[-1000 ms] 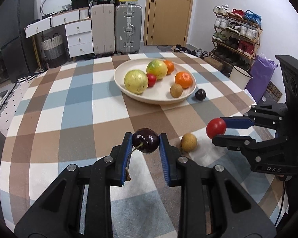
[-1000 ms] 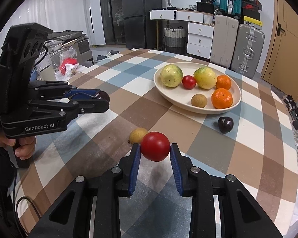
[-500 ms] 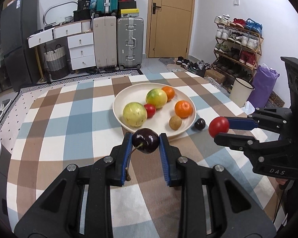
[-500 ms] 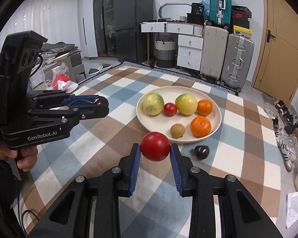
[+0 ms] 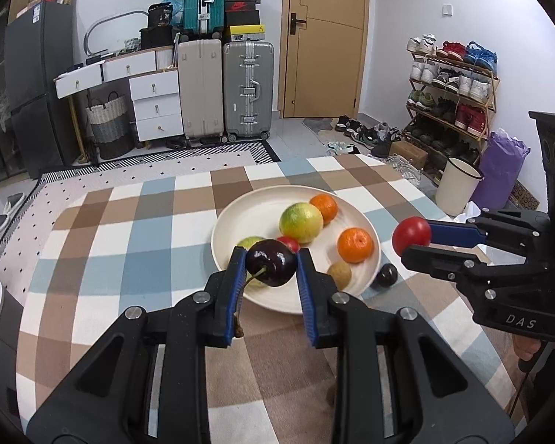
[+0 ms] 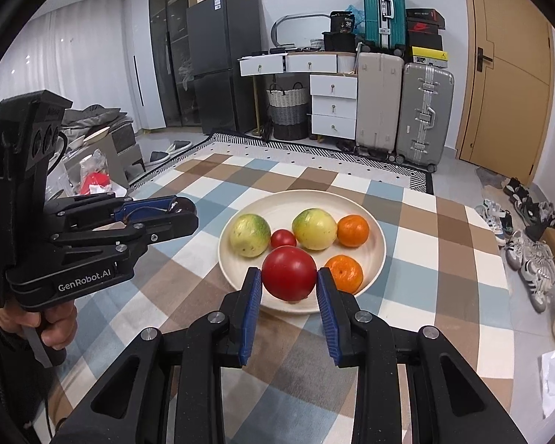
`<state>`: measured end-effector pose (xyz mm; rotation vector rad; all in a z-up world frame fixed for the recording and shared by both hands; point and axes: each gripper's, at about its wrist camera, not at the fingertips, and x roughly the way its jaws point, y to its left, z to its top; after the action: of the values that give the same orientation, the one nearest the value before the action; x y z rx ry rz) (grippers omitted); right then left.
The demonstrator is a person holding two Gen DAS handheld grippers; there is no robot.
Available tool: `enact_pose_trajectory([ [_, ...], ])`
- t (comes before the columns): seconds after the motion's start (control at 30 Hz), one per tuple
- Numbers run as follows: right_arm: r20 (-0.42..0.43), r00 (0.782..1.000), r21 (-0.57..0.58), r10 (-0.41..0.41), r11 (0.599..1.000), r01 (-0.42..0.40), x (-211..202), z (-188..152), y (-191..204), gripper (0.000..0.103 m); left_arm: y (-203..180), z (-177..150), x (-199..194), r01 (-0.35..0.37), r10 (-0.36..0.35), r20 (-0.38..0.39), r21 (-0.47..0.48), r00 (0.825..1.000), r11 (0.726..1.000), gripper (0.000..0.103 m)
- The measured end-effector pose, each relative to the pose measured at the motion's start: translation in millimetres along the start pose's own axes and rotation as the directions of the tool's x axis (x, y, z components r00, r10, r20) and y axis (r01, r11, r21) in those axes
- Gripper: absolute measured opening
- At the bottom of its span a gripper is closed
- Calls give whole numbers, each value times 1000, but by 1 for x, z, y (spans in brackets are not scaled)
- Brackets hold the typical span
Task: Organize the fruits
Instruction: 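Carry the cherry and tomato over the plate with both grippers, then lower the tomato onto the plate with the right gripper while the left gripper releases the cherry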
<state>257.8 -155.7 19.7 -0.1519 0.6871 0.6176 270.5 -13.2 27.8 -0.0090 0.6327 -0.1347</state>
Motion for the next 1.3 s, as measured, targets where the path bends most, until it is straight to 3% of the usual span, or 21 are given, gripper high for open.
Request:
enact_pose_trajectory([
  [0.37,-6,1000,28,7,1000,-7,27,19,-20,31,11,16,33,-19,19,-7,-12,1000,1000,24],
  [0.97,-97,995,30,-4,1000,7,92,20,-40,31,5,1,81,11,-10,-45,17,999,1000,24],
  [1.3,-109,994,35,3,999,1,101,18,-44,31,-1,-6,91,32,-30,-66,29,997,999,24],
])
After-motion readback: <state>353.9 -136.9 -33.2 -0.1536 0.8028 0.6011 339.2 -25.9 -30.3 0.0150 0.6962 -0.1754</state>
